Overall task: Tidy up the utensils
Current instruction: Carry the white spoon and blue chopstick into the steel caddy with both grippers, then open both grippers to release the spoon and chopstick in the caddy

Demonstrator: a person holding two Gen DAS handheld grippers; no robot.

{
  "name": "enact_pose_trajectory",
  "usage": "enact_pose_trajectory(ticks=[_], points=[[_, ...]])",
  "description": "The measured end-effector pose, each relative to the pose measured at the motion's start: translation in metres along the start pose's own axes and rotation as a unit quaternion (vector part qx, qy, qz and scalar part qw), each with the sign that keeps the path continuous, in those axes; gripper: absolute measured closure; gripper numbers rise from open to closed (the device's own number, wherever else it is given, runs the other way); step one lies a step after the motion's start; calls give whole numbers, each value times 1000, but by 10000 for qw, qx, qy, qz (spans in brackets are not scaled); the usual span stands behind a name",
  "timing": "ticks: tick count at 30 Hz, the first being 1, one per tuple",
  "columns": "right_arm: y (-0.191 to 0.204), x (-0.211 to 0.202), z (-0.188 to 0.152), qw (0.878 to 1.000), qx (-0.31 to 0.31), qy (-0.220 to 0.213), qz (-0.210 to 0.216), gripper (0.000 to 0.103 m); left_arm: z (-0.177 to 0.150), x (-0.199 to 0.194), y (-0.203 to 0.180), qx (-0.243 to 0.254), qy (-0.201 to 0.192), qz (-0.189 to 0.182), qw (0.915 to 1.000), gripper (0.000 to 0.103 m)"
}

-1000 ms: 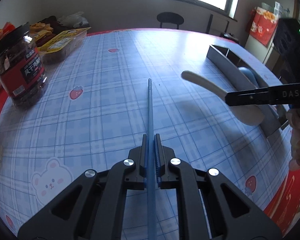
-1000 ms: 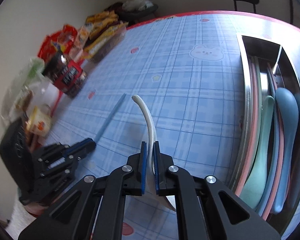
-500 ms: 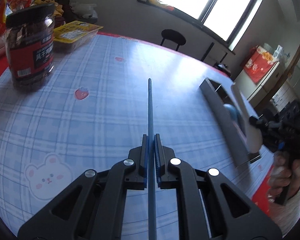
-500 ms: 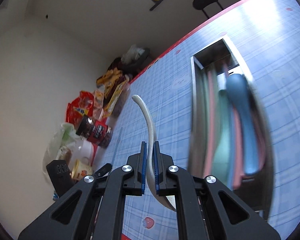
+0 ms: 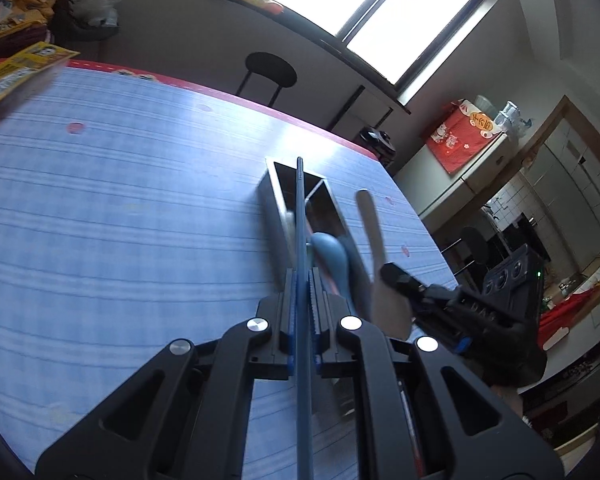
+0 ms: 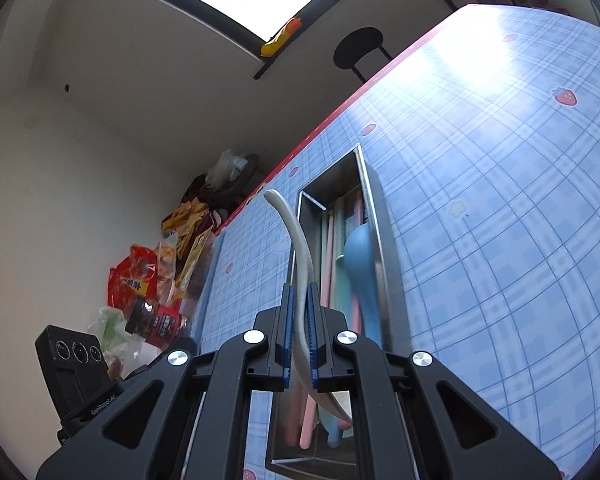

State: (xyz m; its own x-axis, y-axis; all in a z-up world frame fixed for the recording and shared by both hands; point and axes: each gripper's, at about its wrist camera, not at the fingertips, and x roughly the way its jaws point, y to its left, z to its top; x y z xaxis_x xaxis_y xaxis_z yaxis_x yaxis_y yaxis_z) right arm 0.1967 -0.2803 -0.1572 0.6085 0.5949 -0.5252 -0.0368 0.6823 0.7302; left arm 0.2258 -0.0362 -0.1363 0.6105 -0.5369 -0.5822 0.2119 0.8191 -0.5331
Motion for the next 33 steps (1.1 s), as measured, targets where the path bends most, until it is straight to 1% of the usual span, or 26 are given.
enact_pose_trajectory(ticks=[4,10,12,17,21,23,25,27,29,30,32,33], points=[[-8,1,3,9999,107,-63,12,96,3,32,-19,-245,109,-109,9996,93],[-10,6,0,9997,213,-24,94,96,3,67,-23,-652,212,-25,9976,93],[-11,7,-2,9996,243,-1,124,96,3,72,-18,-701,227,-1,9973,93],[-11,12,-2,9994,289,49,204,96,-1,76,-14,-825,131,208,9963,93],[-11,17,-4,9985,394,187,317,94,-3,79,-12,-829,156,300,9960,92],[-10,15,-4,9984,399,149,382,93,-1,74,-15,-761,56,335,9965,81],[-7,10,-1,9987,320,22,395,92,4,64,-17,-648,-90,391,9971,80],[-4,2,1,9993,164,-172,304,86,11,52,-19,-532,-240,490,9971,75],[-1,-4,3,9992,-1,-330,203,68,17,37,-20,-390,-412,613,9965,60],[2,-8,4,9989,-115,-441,103,64,20,29,-21,-303,-501,706,9958,56],[9,-16,5,9970,-393,-650,-165,44,25,13,-21,-136,-642,865,9941,46],[14,-20,6,9950,-576,-752,-314,39,27,5,-21,-44,-702,940,9931,42]])
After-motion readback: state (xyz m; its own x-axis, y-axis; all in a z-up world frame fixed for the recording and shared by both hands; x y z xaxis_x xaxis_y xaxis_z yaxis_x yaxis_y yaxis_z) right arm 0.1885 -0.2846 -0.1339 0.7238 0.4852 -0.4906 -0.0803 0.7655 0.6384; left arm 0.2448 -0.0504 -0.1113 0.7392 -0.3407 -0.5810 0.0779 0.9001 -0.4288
